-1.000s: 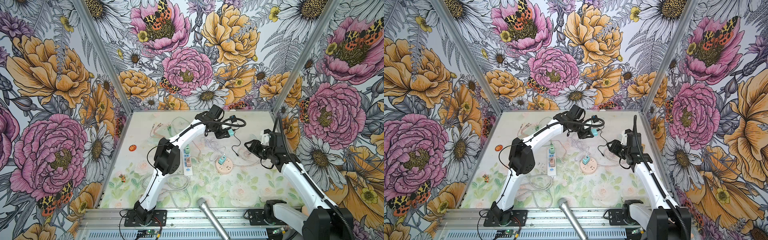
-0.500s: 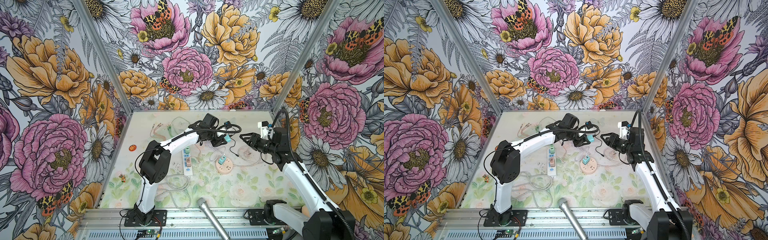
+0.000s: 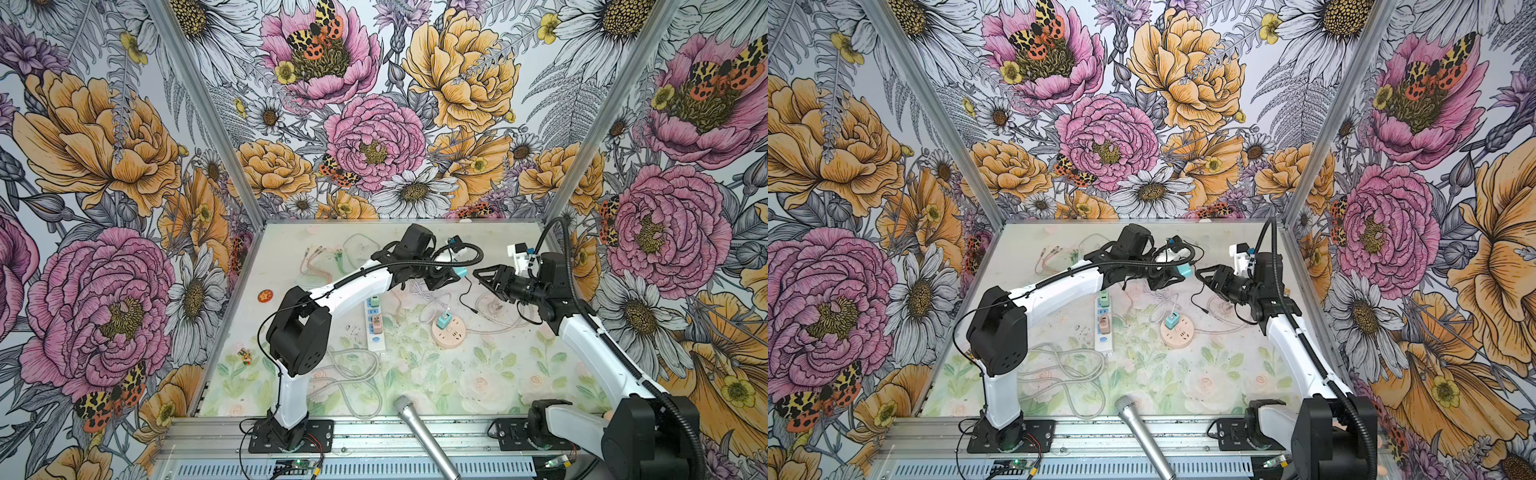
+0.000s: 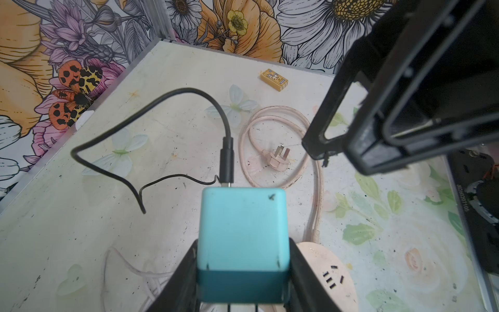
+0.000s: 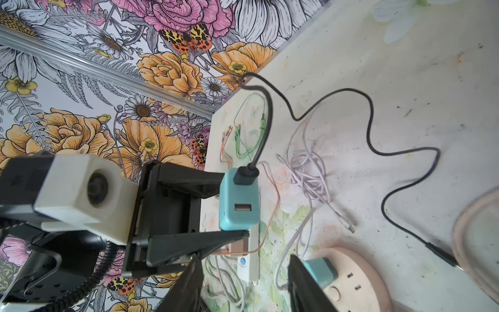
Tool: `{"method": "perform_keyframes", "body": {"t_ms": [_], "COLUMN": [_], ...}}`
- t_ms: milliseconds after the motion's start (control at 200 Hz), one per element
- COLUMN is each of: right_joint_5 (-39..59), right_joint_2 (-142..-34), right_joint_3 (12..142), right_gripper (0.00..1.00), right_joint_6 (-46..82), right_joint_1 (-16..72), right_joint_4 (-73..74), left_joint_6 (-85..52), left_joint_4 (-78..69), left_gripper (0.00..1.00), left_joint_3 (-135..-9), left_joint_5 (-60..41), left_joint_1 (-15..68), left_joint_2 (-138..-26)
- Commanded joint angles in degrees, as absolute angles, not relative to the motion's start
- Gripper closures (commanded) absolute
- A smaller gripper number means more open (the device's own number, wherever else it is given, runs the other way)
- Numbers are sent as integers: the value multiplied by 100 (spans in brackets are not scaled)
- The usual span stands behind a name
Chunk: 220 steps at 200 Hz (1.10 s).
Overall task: Insert the plug
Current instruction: 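Lift the small teal charger with the left gripper toward the right gripper, then grasp the small teal charger with the right gripper from the left gripper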
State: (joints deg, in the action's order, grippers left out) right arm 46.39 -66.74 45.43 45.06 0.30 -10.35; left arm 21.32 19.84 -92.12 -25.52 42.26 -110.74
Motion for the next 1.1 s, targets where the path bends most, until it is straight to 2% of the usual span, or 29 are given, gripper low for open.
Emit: {"method": "perform_keyframes", "body": {"t_ms": [0,1096], "right_joint_5": [4672,3978], "right_joint_2": [-6720,-7218], "right_joint_3": [4569,4580], "right_gripper": [48,50], "right_joint_6": [4509,4810], "right_joint_1": [2,573], "right_joint_4": [-834,-773], "left_joint_6": [2123,2144], "left_joint_4": [1758,1573], "left_gripper": [73,73], "left_joint_3": [-9119,-9330], "left_joint_5": [-2877,-3225], "left_joint_1": [4280,4526], "left_joint_2": [-10917,-11272]}}
